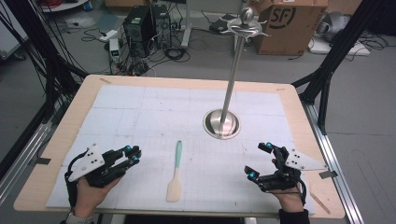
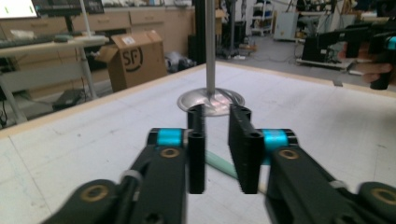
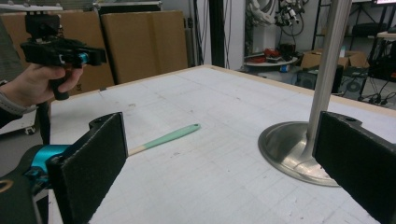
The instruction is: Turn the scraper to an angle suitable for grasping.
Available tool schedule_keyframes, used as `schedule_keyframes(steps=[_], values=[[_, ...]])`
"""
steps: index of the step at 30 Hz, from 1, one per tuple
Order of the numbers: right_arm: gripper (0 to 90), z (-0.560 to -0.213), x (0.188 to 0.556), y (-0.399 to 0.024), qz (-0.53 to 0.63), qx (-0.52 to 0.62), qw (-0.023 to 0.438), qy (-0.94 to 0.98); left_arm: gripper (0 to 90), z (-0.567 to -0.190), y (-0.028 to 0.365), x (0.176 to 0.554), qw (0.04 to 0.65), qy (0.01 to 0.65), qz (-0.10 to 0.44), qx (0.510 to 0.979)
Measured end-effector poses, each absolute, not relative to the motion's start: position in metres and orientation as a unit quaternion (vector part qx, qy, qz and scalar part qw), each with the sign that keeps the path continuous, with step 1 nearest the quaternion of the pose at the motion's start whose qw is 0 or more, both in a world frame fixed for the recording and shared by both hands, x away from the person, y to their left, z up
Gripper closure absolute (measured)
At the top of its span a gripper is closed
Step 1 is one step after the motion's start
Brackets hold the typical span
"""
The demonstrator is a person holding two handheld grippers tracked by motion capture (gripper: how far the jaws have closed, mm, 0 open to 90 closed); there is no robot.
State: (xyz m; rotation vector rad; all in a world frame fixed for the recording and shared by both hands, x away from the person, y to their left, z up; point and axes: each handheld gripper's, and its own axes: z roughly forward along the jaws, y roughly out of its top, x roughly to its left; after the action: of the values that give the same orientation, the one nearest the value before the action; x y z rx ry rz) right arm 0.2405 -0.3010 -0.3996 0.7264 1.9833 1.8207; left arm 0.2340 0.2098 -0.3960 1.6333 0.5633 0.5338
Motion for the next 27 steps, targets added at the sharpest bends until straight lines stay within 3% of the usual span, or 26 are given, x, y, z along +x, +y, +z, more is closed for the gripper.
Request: schedule_keyframes(steps=[3,13,27], values=[[2.4,-0.399,0.239,-0.302,0.642,0.258,0.177,0.700,89.6,-0.398,0.200,0.236,0.609,0.251,0.213,0.722],[2.4,-0.400,0.239,-0.301,0.640,0.259,0.174,0.702,89.7,-0.408,0.163,0.238,0.584,0.231,0.155,0.763],[2.4,-0.402,0.239,-0.300,0.637,0.257,0.170,0.706,89.9,-0.423,0.127,0.242,0.560,0.219,0.128,0.789]])
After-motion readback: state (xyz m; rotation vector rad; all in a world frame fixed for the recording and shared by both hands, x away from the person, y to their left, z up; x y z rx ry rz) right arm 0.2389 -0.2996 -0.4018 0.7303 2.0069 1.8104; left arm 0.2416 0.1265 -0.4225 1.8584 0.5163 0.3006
